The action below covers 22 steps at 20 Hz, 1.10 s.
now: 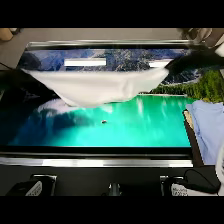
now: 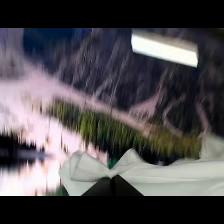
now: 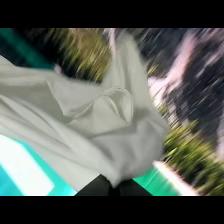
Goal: Fold the shirts.
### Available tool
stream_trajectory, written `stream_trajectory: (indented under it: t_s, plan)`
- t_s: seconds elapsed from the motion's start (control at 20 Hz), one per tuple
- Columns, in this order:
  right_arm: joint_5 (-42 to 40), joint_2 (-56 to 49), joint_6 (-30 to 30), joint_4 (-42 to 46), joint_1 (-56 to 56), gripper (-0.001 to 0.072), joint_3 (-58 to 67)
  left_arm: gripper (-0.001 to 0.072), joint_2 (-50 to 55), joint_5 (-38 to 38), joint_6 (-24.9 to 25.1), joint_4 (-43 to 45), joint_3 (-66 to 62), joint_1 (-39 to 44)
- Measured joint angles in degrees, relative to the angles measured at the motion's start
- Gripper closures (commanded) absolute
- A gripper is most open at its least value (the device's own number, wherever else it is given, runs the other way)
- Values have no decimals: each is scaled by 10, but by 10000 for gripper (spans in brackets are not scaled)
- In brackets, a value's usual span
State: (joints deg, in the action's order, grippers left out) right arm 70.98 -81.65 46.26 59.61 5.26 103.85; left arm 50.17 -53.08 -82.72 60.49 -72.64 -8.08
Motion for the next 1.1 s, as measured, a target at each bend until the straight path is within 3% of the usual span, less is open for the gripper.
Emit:
stream_trajectory:
  t_s: [0.25, 0.6, 0.8, 1.1]
  plan:
    - [-176, 257, -9, 52, 0, 692, 50, 690, -124, 100, -37, 49, -215, -1]
    - [-220, 405, 8, 94, 0, 692, 61, 690, -182, 117, -86, 80, -281, -2]
    - [-141, 391, 35, 138, 0, 692, 62, 688, -158, 55, -92, 110, -287, -2]
    - [91, 237, 62, 177, -6, 694, 44, 688, -30, -87, -53, 144, -251, 0]
